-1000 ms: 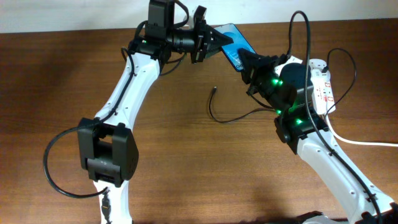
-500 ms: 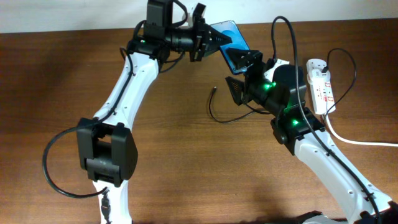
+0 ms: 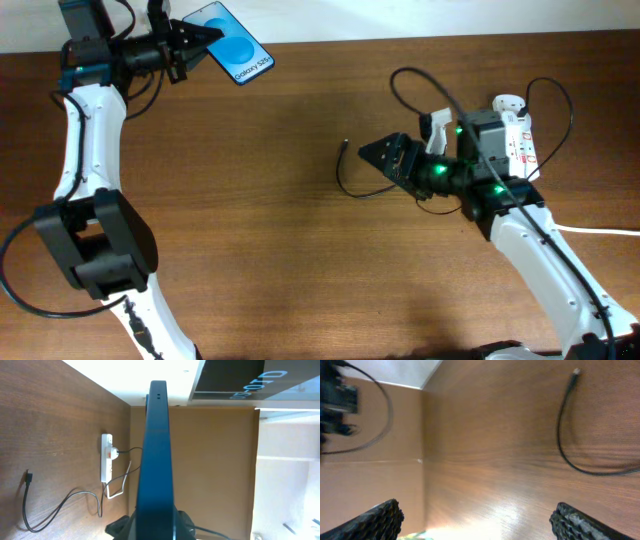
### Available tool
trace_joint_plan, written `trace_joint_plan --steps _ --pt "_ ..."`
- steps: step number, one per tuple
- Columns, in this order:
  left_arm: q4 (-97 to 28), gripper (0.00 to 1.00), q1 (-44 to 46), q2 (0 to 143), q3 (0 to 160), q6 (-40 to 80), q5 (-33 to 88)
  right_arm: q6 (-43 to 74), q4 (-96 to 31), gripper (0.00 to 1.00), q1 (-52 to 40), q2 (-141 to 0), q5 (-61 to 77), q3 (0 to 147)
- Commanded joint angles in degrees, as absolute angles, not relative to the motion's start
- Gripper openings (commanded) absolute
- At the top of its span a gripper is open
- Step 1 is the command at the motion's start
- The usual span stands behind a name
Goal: Plug charger to phone and switch on socket
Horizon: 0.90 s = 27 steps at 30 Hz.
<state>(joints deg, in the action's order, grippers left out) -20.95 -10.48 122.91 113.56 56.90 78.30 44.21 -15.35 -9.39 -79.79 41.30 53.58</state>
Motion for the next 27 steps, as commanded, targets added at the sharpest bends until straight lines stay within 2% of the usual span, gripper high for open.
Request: trace_joint_plan --steps 1,4,5,6,8,10,12,13,14,15,18,19,20,21,23,27 --pt "-20.7 0.00 -11.4 122.1 114.6 55.6 82.1 39.7 -19.8 0.98 -12.1 -79.8 30.2 55.9" --pt "-20.7 0.00 -11.4 122.1 114.6 55.6 82.1 35.0 -31.3 0.88 -14.4 -81.5 22.0 65.8" --pt "-20.7 0.00 -11.4 122.1 114.6 55.6 82.1 33.0 -34.8 0.75 -15.0 -83.3 20.4 70.1" --pt "-20.7 0.00 -11.4 122.1 114.6 55.6 81.8 31.6 -36.6 0.72 -15.4 -84.9 19.9 72.9" --pt "-20.7 0.00 -11.4 122.1 114.6 55.6 81.4 31.2 -40.5 0.67 -15.5 -91.2 19.4 80.4" --pt "-20.7 0.00 -11.4 122.1 114.6 55.6 81.5 31.3 -41.9 0.66 -15.7 -97.9 19.5 85.5" --pt "-20.7 0.00 -11.4 122.1 114.6 55.6 81.5 31.7 -39.6 0.67 -17.1 -104.3 19.4 87.6" --pt "-20.7 0.00 -11.4 122.1 114.6 55.6 81.5 32.0 -38.4 0.75 -17.7 -106.4 19.4 87.6" --pt "-20.7 0.00 -11.4 122.1 114.6 55.6 81.7 32.0 -37.4 0.93 -18.1 -108.8 19.4 87.6" --pt "-20.7 0.00 -11.2 122.1 114.6 55.6 81.9 32.5 -36.6 0.98 -18.4 -110.7 19.2 87.5" --pt "-20.7 0.00 -10.1 122.1 114.6 55.6 81.9 33.5 -31.3 0.98 -19.2 -117.8 19.9 87.5" --pt "-20.7 0.00 -9.7 122.1 114.6 55.6 81.8 33.5 -30.4 0.88 -19.5 -119.6 19.9 87.5" --pt "-20.7 0.00 -9.6 122.1 114.6 55.6 81.6 33.5 -29.7 0.54 -19.8 -120.6 19.9 87.5" --pt "-20.6 0.00 -9.5 122.1 114.6 55.6 81.6 34.2 -28.5 0.33 -19.9 -122.0 19.7 87.5" --pt "-20.7 0.00 -9.5 122.1 114.6 55.6 81.6 36.9 -27.6 0.29 -19.9 -123.1 18.2 87.5" --pt "-20.7 0.00 -9.5 122.1 114.6 55.6 81.6 37.0 -26.7 0.28 -20.0 -125.8 17.9 87.5"
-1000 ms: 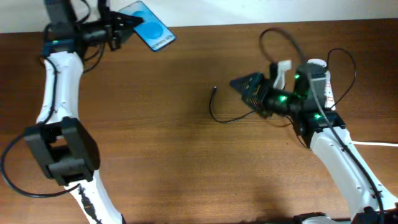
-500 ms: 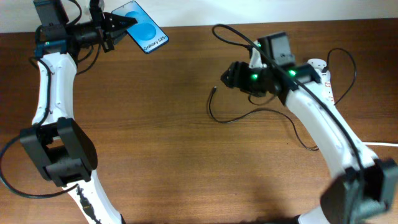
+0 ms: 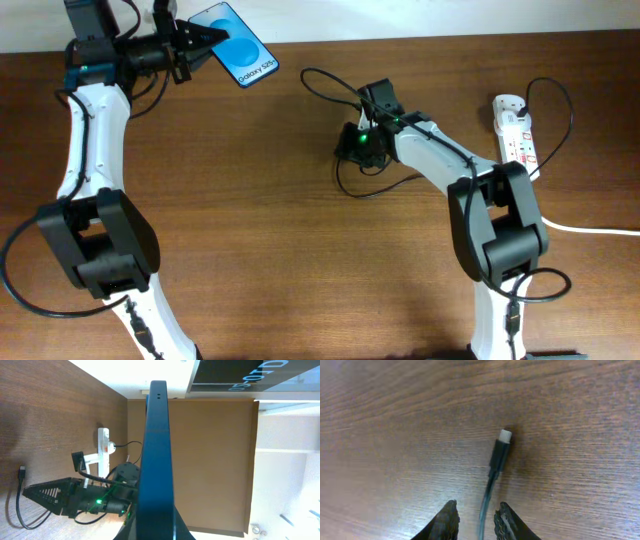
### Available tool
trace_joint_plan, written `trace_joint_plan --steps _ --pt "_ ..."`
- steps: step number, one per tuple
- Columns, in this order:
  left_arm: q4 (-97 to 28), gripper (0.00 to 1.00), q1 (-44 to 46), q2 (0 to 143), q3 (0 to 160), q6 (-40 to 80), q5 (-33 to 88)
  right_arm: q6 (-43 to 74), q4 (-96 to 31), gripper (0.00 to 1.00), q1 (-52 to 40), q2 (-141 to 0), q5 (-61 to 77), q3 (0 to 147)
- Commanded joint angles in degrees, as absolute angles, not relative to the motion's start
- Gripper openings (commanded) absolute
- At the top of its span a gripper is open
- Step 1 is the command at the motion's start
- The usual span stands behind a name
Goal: Plug charger to phone and switch on socket
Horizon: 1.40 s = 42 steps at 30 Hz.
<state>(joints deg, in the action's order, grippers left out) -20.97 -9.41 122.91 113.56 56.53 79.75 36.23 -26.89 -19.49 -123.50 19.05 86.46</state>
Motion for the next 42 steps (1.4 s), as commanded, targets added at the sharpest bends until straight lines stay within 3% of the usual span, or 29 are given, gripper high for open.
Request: trace_joint_plan --steps 1,7,14,16,21,23,27,34,37,42 --pt "-20.7 0.00 -9.5 122.1 114.6 55.1 81.6 37.4 -26.7 0.28 -20.0 -126.4 17.8 87.5" --pt "-20.7 0.00 -9.5 122.1 114.6 54.3 81.6 38.5 -24.3 0.27 -20.8 -128.0 17.2 87.5" --pt "-20.7 0.00 -9.5 122.1 114.6 54.3 81.6 39.5 -25.0 0.04 -21.4 -128.0 13.2 87.3" --pt "-20.7 0.00 -9.5 122.1 114.6 54.3 81.7 38.2 -27.2 0.04 -21.3 -128.0 13.7 87.3" --pt "-20.7 0.00 -9.5 122.1 114.6 53.0 81.9 20.6 -27.6 0.04 -16.5 -118.8 27.4 87.5" --pt "-20.7 0.00 -9.4 122.1 114.6 53.0 81.9 15.3 -30.9 0.04 -13.3 -112.2 35.4 87.5" --pt "-20.7 0.00 -7.6 122.1 114.6 50.6 81.9 9.7 -40.8 0.04 -11.9 -100.7 38.0 87.5" --pt "-20.0 0.00 -2.3 122.1 114.6 47.4 86.2 9.4 -52.9 0.04 -11.9 -82.9 38.0 87.5" --pt "-20.0 0.00 1.4 122.1 114.6 41.9 90.2 5.8 -58.8 0.04 -12.3 -81.0 45.6 87.1" --pt "-20.1 0.00 6.2 122.1 114.6 41.9 90.2 10.2 -49.9 0.04 -18.5 -81.1 46.2 79.2"
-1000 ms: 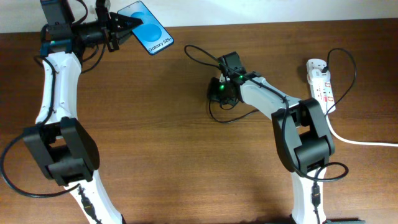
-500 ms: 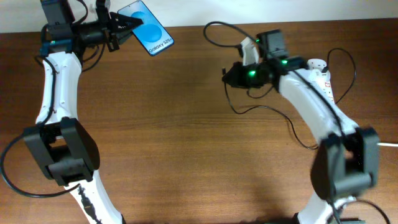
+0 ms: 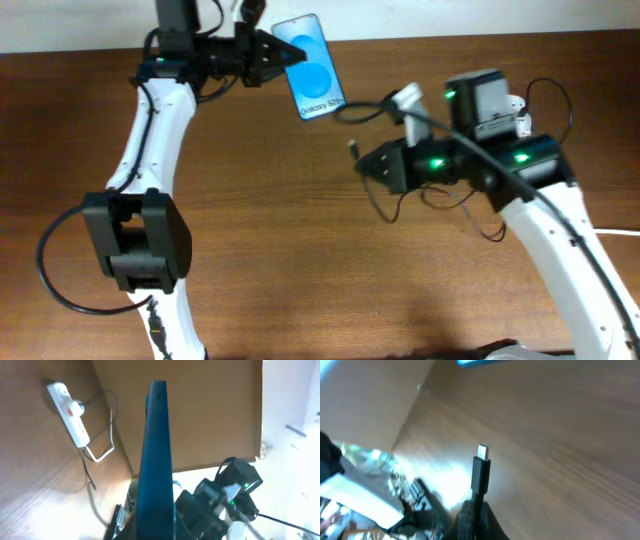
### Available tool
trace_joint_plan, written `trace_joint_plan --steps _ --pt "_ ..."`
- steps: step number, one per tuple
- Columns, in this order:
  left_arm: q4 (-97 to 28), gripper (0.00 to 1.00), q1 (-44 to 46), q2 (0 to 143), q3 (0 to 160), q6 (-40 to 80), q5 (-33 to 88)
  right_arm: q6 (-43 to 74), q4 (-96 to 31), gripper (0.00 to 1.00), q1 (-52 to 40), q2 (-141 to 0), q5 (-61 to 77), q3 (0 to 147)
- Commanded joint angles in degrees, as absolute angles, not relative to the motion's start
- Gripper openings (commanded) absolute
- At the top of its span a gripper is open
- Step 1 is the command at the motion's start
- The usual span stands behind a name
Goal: Plug charger to phone and switch on socket
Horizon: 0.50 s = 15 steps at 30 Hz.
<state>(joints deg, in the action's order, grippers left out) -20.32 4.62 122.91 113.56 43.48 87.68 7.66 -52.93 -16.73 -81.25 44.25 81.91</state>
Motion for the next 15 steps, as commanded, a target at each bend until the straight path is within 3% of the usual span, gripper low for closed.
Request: trace_joint_plan --steps 1,11,15 --pt "-20.1 0.00 6.8 122.1 114.6 41.9 90.2 11.6 -48.3 0.04 -18.4 -81.1 46.2 78.1" --pt "-22.7 0.00 7.5 122.1 114.6 41.9 90.0 15.1 -28.1 0.04 -14.7 -81.1 50.8 65.8" --pt "-22.8 0.00 7.5 122.1 114.6 41.9 88.2 12.4 -27.2 0.04 -14.6 -81.0 53.0 65.6"
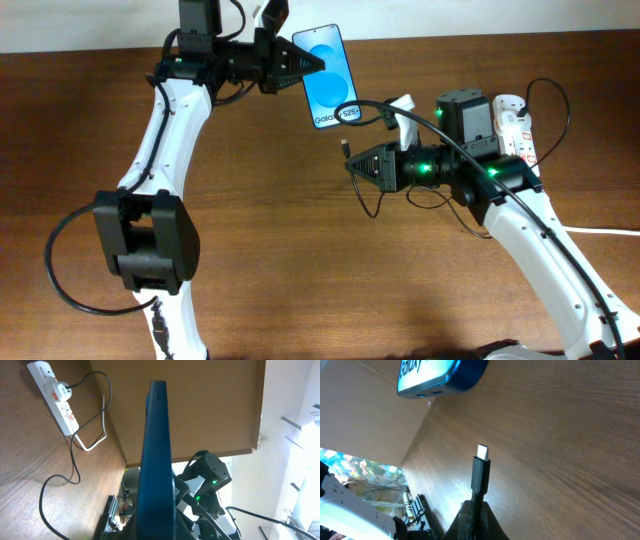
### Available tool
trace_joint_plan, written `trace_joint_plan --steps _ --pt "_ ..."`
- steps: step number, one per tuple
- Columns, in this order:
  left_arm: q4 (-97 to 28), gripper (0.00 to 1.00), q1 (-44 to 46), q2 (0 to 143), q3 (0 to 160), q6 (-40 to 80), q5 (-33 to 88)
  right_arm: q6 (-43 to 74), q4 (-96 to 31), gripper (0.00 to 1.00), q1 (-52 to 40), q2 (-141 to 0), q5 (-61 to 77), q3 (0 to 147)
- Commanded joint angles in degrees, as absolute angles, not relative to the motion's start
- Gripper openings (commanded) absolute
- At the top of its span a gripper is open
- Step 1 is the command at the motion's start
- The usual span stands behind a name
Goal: Plug charger to phone and switch on socket
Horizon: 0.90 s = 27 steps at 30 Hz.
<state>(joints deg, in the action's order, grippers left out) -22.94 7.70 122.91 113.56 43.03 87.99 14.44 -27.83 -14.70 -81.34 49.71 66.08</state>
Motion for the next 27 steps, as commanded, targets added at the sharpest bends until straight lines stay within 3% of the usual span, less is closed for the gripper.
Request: trace_joint_plan --steps 1,5,27 --pt "-22.9 0.00 7.5 122.1 114.6 41.9 88.1 12.5 -26.8 0.04 -14.6 -81.0 53.0 65.6" --pt "-23.3 0.00 7.5 122.1 114.6 41.9 86.0 13.0 -21.6 0.04 -14.6 -80.7 56.5 65.6" --pt "-26.4 0.00 8.2 122.1 114.6 41.9 87.6 18.1 -19.0 0.04 -13.1 -80.9 53.3 65.6"
